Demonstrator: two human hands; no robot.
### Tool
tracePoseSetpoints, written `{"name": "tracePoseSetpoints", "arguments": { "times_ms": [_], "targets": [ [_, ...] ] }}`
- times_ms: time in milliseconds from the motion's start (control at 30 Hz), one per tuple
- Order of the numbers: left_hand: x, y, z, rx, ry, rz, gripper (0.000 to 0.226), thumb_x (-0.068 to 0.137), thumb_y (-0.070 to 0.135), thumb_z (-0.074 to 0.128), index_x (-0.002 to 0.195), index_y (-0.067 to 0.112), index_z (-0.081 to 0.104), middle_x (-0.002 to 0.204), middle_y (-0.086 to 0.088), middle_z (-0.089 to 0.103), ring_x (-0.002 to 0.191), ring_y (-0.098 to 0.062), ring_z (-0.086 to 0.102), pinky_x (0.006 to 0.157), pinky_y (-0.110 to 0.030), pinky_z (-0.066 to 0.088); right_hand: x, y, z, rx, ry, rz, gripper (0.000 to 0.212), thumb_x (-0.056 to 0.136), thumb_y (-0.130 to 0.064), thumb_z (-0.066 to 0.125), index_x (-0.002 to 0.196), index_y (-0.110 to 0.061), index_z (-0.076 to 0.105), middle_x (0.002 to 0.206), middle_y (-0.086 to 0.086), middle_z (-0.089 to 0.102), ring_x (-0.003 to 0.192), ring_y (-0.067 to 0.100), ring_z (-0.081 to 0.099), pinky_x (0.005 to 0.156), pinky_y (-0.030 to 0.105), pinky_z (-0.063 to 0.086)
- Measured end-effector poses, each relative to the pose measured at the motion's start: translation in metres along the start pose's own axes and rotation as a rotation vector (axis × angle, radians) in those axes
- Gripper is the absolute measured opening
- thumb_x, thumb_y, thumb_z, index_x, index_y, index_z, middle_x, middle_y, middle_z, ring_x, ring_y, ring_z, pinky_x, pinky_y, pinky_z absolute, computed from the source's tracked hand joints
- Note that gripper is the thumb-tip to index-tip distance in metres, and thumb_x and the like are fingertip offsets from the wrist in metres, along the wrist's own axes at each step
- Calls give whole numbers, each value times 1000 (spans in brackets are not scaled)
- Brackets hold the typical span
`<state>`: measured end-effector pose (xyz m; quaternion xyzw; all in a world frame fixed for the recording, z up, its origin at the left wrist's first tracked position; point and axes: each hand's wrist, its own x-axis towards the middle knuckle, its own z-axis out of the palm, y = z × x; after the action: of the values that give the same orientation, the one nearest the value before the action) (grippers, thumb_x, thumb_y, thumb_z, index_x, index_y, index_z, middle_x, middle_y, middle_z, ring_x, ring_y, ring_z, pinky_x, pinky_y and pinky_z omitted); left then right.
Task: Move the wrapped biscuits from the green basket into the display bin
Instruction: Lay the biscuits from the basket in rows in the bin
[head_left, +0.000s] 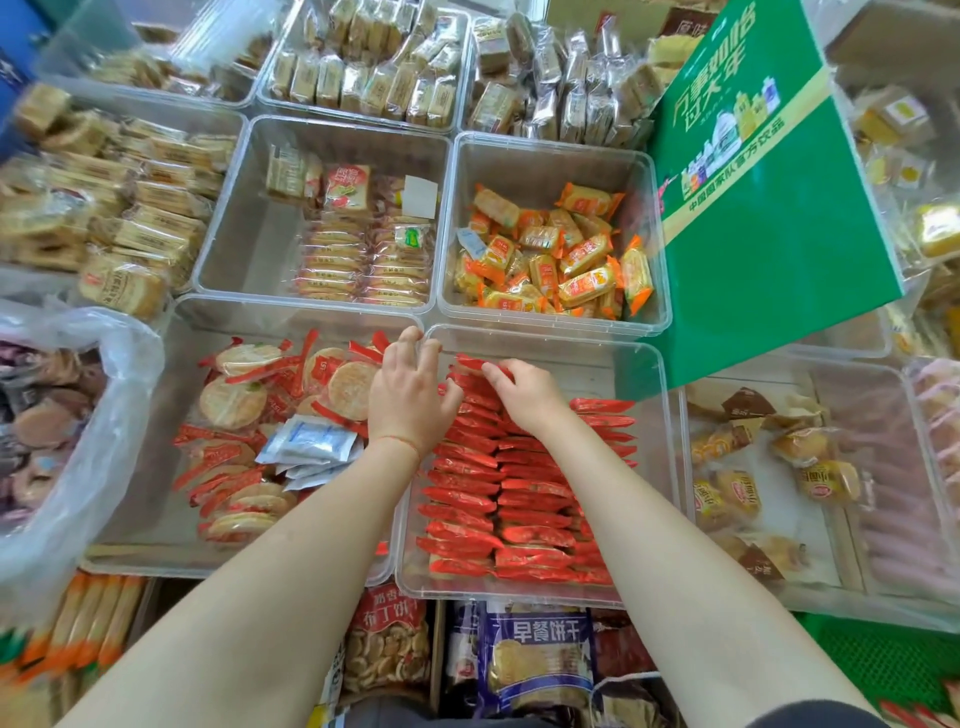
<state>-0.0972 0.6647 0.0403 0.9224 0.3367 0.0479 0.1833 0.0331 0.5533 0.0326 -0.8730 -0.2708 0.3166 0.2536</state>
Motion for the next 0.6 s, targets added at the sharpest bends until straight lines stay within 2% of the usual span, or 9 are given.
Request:
{"name": "tracePoseSetpoints", "arguments": {
  "times_ms": [67,167,333,400,433,500,533,600],
  "targets": [
    [0,1,0,20,-16,-10,52,89,36,54,135,12,45,152,-14,30,134,-32,33,97,-42,43,6,-5,10,8,-30,39,50,103,-46,37,131,-10,59,130,13,63,122,32,55,95,35,42],
    [1,2,-1,22,-30,-16,53,88,34,54,135,13,44,153,-14,28,134,-32,33,97,-43,43,14,-9,16,-22,-12,5,39,104,-38,40,131,-18,60,130,10,63,122,31,55,95,36,43],
    [2,1,-2,18,-40,-26,52,88,28,51,137,12,43,154,-13,28,134,-32,33,98,-43,43,23,-25,24,-421,-15,23,36,103,-45,37,121,-29,63,117,6,67,111,29,60,87,38,44],
    [1,0,-2,16,-43,-30,52,89,27,50,138,13,42,154,-12,27,134,-32,33,99,-43,43,20,-31,29,-581,91,-37,32,102,-43,43,110,-22,66,107,6,69,104,29,62,86,38,41],
    [2,0,-2,17,-40,-28,51,89,26,50,138,13,43,154,-12,28,133,-32,34,98,-42,43,16,-32,32,-649,214,-117,25,99,-37,51,105,-19,66,101,5,69,99,29,62,83,38,41],
    [2,0,-1,20,-35,-25,50,88,23,50,136,13,45,153,-11,30,130,-32,37,94,-42,46,6,-27,38,-749,431,-283,12,86,-21,66,96,-15,64,89,5,65,84,28,61,71,38,44],
    [2,0,0,18,-33,-24,49,87,22,51,135,12,46,152,-11,31,128,-33,38,92,-43,47,1,-21,43,-762,494,-356,14,81,-15,69,95,-14,63,86,5,62,79,27,59,65,38,44],
    [3,-1,1,17,-30,-24,47,86,20,52,132,12,48,150,-12,33,125,-34,41,87,-43,50,-7,-11,51,-791,479,-412,19,79,-12,69,97,-12,65,89,7,61,80,27,58,62,38,44]
  ]
}}
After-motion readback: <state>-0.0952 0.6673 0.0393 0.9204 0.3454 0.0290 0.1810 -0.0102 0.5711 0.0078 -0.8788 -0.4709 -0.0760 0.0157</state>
